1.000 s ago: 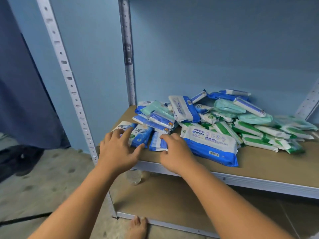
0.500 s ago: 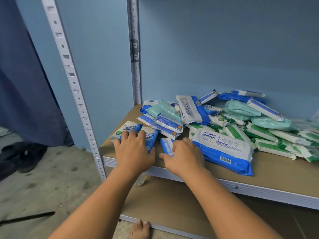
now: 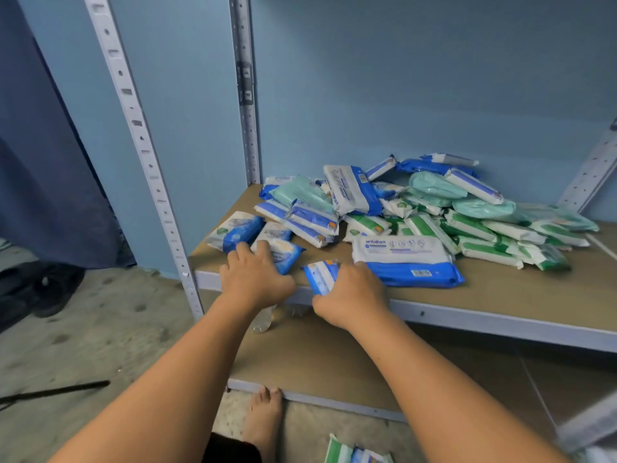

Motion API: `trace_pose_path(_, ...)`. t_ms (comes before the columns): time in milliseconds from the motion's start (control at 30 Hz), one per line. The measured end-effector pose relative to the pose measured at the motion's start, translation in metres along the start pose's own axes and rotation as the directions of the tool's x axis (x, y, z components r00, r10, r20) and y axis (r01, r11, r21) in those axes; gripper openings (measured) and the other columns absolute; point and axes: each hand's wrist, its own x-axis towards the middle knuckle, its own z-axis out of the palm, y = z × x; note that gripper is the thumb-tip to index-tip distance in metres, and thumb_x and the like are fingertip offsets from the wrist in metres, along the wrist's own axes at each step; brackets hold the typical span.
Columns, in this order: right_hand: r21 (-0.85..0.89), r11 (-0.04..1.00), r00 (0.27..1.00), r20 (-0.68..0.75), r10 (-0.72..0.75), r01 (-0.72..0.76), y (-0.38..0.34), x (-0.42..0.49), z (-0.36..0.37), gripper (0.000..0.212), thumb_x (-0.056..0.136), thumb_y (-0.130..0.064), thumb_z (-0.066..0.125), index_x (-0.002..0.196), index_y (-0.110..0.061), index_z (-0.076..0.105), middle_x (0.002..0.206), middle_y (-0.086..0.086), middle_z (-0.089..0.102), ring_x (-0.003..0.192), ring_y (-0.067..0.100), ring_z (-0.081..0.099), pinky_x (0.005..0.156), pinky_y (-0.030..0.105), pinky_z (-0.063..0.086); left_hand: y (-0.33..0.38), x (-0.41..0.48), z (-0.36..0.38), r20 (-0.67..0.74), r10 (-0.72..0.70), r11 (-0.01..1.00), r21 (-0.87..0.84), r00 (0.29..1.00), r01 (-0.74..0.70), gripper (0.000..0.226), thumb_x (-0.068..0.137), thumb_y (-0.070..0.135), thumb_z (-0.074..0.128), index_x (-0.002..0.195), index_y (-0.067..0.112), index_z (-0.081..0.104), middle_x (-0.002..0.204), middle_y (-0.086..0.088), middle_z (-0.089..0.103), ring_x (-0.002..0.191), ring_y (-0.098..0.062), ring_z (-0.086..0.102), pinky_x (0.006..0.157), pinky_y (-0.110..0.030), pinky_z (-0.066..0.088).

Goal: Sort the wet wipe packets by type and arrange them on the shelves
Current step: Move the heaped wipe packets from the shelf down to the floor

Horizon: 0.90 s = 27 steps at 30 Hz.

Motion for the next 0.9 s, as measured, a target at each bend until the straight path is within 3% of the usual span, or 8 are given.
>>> trace_pose_path(100,0.031,1.000,1.000,-0.014,-0.003,0.004,0.006,-0.027,-0.001,0.057,0.074,-0.051,0.068,0.119,-0.019,0.054,0.113,0.003,0.046,0.106,0.029,0.058,0.078,0.035,0.048,-0.002,-0.016,0.004,-0.020,0.014,1.000,-0.014,1.000,-0.014,0.071,0.077,0.047,0.058,0.139,0.019,0.039,0.135,-0.013,0.045,0.127,-0.035,0.039,0.103,-0.048,0.035)
trace_pose_path(233,0.168,0.986,0.998,-0.050,0.031,-0.022,0.034,-0.065,0.004,0.053,0.069,-0.053,0.062,0.111,-0.023,0.054,0.113,-0.003,0.050,0.103,0.025,0.057,0.085,0.040,0.050,0.002,-0.048,0.005,-0.028,0.017,0.993,-0.113,0.999,-0.020,0.072,0.076,0.030,0.059,0.144,0.020,0.039,0.145,-0.010,0.042,0.135,-0.034,0.032,0.106,-0.050,0.030)
trace_pose_path(400,0.207,0.976,0.989,-0.113,0.096,-0.071,0.096,-0.101,0.039,0.035,0.067,-0.045,0.062,0.097,-0.029,0.052,0.102,-0.008,0.051,0.097,0.019,0.043,0.083,0.035,0.039,-0.003,-0.105,0.039,-0.008,0.152,0.986,-0.069,0.988,-0.152,0.062,0.072,0.034,0.062,0.132,0.026,0.046,0.127,-0.001,0.051,0.123,-0.027,0.043,0.096,-0.047,0.032)
trace_pose_path(467,0.222,0.963,0.985,-0.039,0.168,-0.155,0.121,-0.109,0.057,0.030,0.068,-0.039,0.065,0.095,-0.031,0.053,0.100,-0.011,0.050,0.097,0.018,0.037,0.083,0.035,0.033,-0.008,-0.123,0.067,0.074,0.153,0.985,-0.093,0.985,-0.146,0.063,0.071,0.030,0.061,0.132,0.026,0.046,0.124,0.000,0.049,0.120,-0.026,0.045,0.096,-0.046,0.032)
trace_pose_path(567,0.258,0.920,0.955,0.073,0.286,-0.296,0.154,-0.115,0.085,0.030,0.065,-0.033,0.068,0.091,-0.031,0.054,0.101,-0.011,0.053,0.099,0.020,0.041,0.092,0.041,0.041,-0.018,-0.142,0.118,0.210,0.087,0.990,-0.125,0.974,-0.062,0.062,0.072,0.031,0.066,0.130,0.024,0.047,0.124,-0.002,0.046,0.114,-0.027,0.051,0.095,-0.043,0.039)
trace_pose_path(700,0.270,0.808,0.848,0.252,0.466,-0.524,0.183,-0.120,0.124,0.039,0.054,-0.027,0.069,0.091,-0.030,0.056,0.097,-0.007,0.055,0.101,0.024,0.051,0.092,0.043,0.048,-0.028,-0.163,0.181,0.416,0.002,0.985,-0.156,0.909,0.069,0.054,0.070,0.037,0.072,0.116,0.020,0.050,0.115,-0.002,0.048,0.096,-0.026,0.061,0.081,-0.039,0.054)
trace_pose_path(800,0.285,0.707,0.743,0.441,0.503,-0.647,0.196,-0.120,0.155,0.034,0.049,-0.025,0.073,0.078,-0.021,0.057,0.081,0.001,0.060,0.080,0.027,0.059,0.075,0.035,0.054,-0.040,-0.174,0.217,0.525,-0.044,0.993,-0.070,0.850,0.095,0.051,0.072,0.032,0.066,0.117,0.015,0.049,0.119,-0.006,0.047,0.103,-0.028,0.058,0.084,-0.038,0.052)
trace_pose_path(900,0.236,0.708,0.693,0.548,0.469,-0.666,0.205,-0.114,0.186,0.027,0.055,-0.020,0.078,0.061,-0.013,0.052,0.059,0.004,0.053,0.055,0.023,0.052,0.056,0.027,0.040,-0.052,-0.177,0.247,0.580,-0.078,0.992,-0.038,0.811,0.122,0.052,0.073,0.030,0.064,0.120,0.013,0.048,0.120,-0.006,0.046,0.106,-0.030,0.058,0.089,-0.041,0.053)
